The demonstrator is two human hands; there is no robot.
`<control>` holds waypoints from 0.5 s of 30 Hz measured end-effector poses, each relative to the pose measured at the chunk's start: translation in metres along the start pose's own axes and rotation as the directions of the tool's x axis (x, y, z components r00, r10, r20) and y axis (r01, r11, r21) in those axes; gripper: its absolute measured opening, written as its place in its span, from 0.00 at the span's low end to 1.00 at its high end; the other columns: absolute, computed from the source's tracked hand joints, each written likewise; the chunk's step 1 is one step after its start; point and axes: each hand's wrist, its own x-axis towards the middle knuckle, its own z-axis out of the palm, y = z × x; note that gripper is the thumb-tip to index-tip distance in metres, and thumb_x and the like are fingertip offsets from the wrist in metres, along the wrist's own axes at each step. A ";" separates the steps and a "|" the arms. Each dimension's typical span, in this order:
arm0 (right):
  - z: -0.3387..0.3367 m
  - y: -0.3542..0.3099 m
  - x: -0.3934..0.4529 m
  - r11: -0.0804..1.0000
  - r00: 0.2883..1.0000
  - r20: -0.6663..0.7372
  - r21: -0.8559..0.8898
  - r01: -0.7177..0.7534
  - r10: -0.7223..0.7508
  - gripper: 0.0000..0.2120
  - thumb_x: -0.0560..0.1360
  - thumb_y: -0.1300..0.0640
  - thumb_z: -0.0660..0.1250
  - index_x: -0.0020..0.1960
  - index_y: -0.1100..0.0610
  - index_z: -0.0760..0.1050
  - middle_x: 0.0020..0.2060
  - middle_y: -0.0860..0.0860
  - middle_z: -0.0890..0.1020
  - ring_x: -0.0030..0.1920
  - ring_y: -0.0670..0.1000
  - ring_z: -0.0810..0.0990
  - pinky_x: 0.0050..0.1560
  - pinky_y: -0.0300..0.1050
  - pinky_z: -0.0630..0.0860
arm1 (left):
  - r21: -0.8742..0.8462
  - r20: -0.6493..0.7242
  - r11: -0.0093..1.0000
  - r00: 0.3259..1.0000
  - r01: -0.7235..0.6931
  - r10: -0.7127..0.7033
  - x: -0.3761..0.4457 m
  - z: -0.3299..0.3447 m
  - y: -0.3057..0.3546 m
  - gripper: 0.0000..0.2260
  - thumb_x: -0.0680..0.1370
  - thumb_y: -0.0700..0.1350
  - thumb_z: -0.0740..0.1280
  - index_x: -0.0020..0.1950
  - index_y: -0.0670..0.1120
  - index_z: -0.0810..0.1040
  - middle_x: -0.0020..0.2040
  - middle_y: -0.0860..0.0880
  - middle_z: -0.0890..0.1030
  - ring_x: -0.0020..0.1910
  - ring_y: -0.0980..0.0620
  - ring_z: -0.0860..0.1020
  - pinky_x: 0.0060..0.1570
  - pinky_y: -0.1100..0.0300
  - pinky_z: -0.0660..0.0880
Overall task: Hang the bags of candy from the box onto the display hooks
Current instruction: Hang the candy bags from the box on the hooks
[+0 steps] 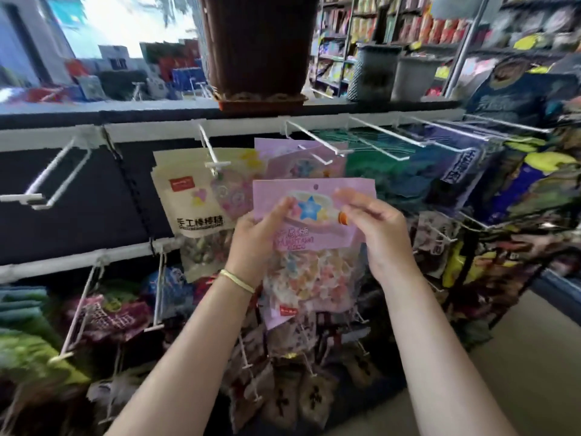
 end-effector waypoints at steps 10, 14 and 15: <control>-0.029 -0.008 0.044 0.999 0.997 0.074 0.034 0.003 -0.006 0.14 0.77 0.68 0.68 0.49 0.51 0.85 0.49 0.45 0.87 0.54 0.44 0.84 0.55 0.41 0.80 | -0.067 -0.117 0.998 0.993 0.000 -0.008 0.022 0.045 0.002 0.12 0.81 0.46 0.67 0.45 0.38 0.82 0.38 0.40 0.82 0.33 0.50 0.82 0.35 0.58 0.81; -0.032 -0.005 0.054 0.999 0.995 0.096 0.020 -0.026 0.024 0.14 0.77 0.68 0.68 0.50 0.51 0.86 0.49 0.47 0.87 0.52 0.48 0.85 0.61 0.55 0.80 | -0.082 -0.121 0.997 0.993 -0.008 -0.002 0.024 0.052 -0.002 0.12 0.81 0.47 0.68 0.44 0.41 0.84 0.44 0.41 0.86 0.43 0.45 0.85 0.53 0.46 0.81; -0.031 -0.004 0.056 1.000 0.994 0.103 0.010 -0.028 0.027 0.14 0.77 0.67 0.68 0.50 0.50 0.86 0.48 0.46 0.87 0.51 0.49 0.85 0.61 0.57 0.79 | -0.096 -0.126 0.995 0.992 -0.010 -0.003 0.025 0.052 -0.003 0.12 0.81 0.46 0.67 0.44 0.41 0.84 0.45 0.41 0.86 0.44 0.44 0.85 0.54 0.46 0.80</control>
